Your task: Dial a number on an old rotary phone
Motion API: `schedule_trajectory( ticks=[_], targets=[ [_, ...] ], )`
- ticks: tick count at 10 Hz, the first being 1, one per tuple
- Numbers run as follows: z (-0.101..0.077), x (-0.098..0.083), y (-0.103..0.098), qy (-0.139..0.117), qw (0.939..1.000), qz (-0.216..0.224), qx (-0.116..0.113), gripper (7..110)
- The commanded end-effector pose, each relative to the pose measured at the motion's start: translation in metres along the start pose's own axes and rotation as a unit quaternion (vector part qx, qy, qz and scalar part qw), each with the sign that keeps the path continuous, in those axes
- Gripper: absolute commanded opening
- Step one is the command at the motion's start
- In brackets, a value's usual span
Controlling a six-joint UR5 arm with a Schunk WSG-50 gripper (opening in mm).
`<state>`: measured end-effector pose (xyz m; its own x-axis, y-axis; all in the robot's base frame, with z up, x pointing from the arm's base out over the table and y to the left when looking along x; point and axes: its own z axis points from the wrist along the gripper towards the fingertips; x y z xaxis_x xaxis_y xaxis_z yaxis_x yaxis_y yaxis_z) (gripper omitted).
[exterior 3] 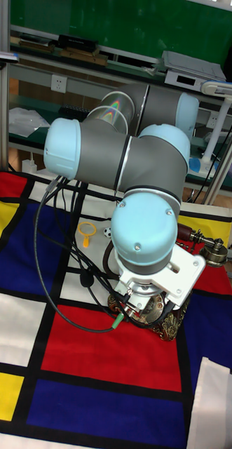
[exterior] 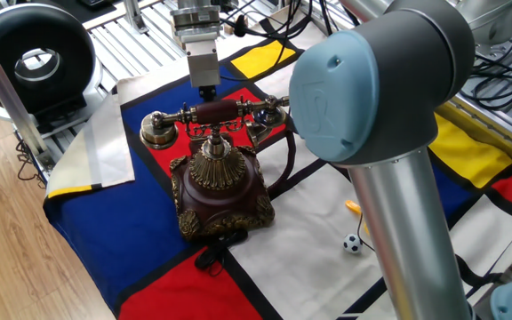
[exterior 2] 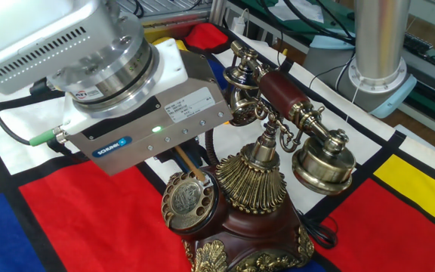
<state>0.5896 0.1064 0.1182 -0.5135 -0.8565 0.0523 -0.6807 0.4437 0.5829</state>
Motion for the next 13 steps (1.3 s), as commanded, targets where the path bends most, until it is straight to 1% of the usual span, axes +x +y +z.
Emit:
schedule_trajectory(
  ticks=[1,6,10,13],
  targets=[
    [0.0011,-0.0044,0.0050,-0.006,0.9999,-0.004,-0.009,7],
    [0.0026,-0.0033,0.0019,-0.002,1.0000,-0.003,-0.006,7],
    [0.0049,-0.0043,0.0017,-0.003,1.0000,-0.004,-0.006,7],
    [0.0068,-0.0018,0.0005,-0.005,0.9999,-0.010,-0.010,7]
  ],
)
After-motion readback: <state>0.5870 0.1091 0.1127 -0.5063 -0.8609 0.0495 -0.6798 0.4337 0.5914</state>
